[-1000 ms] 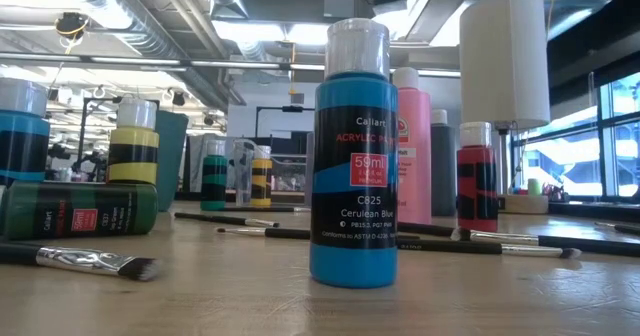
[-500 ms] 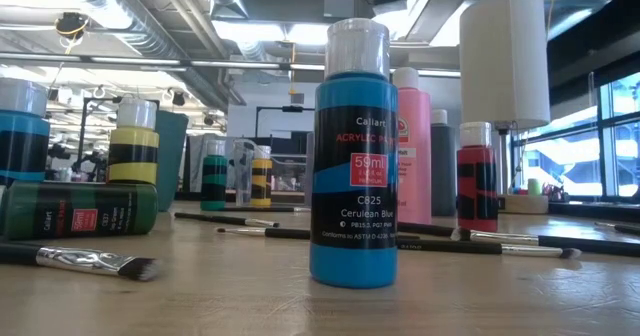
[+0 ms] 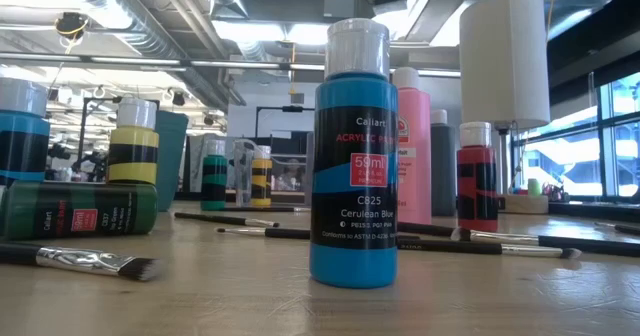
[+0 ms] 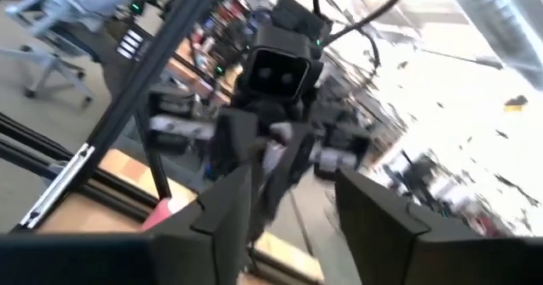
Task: Pick & Place Paint Supplies
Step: Put the black paint brush into the green cup
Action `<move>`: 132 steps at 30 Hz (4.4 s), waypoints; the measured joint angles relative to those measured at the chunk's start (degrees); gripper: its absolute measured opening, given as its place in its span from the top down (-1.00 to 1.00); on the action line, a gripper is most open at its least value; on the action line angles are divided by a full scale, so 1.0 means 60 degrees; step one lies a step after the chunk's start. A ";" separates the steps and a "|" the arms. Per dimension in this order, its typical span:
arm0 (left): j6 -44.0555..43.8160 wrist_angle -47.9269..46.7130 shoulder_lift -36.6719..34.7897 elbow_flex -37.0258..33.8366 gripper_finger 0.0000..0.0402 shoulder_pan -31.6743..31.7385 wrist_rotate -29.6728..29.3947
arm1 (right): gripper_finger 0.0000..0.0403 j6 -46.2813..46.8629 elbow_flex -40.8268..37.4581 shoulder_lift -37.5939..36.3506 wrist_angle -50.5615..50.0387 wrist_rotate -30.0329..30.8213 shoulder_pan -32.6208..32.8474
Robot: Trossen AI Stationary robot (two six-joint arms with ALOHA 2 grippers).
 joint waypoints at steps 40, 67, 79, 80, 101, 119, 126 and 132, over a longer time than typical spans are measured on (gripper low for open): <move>-0.4726 -0.0105 -0.7666 -0.8435 0.91 0.4959 0.1933 | 0.11 0.8834 -0.0253 -0.0007 -0.6138 0.1674 0.2197; -0.2318 0.5133 -0.8178 -1.1501 0.91 0.4473 0.1848 | 0.12 0.8876 -0.0484 0.0000 -0.6142 0.1415 0.1608; -0.1978 0.5157 -0.8178 -1.1501 0.91 0.4473 0.0037 | 0.12 0.8879 -0.0484 0.0000 -0.6139 0.1414 0.1608; -0.2279 0.5157 -0.8178 -1.1499 0.91 0.4475 -0.0279 | 0.12 0.8879 -0.0484 0.0000 -0.6141 0.1389 0.1608; -0.2886 0.4338 -0.8170 -1.1499 0.91 0.4470 -0.1603 | 0.12 0.9156 -0.0484 0.0000 -0.6360 0.1172 0.1431; -0.3023 0.4334 -0.8167 -1.1862 0.91 0.4470 -0.1603 | 0.12 0.9232 -0.1096 0.0000 -0.6018 0.1171 0.1145; -0.2551 0.5520 -0.8255 -1.2372 0.91 0.4470 -0.1676 | 0.12 0.9232 -0.1096 0.0000 -0.5981 0.1171 0.1106; -0.2529 0.5518 -0.8266 -1.2406 0.91 0.4470 -0.1676 | 0.12 0.9203 -0.1096 0.0000 -0.5985 0.1171 0.1068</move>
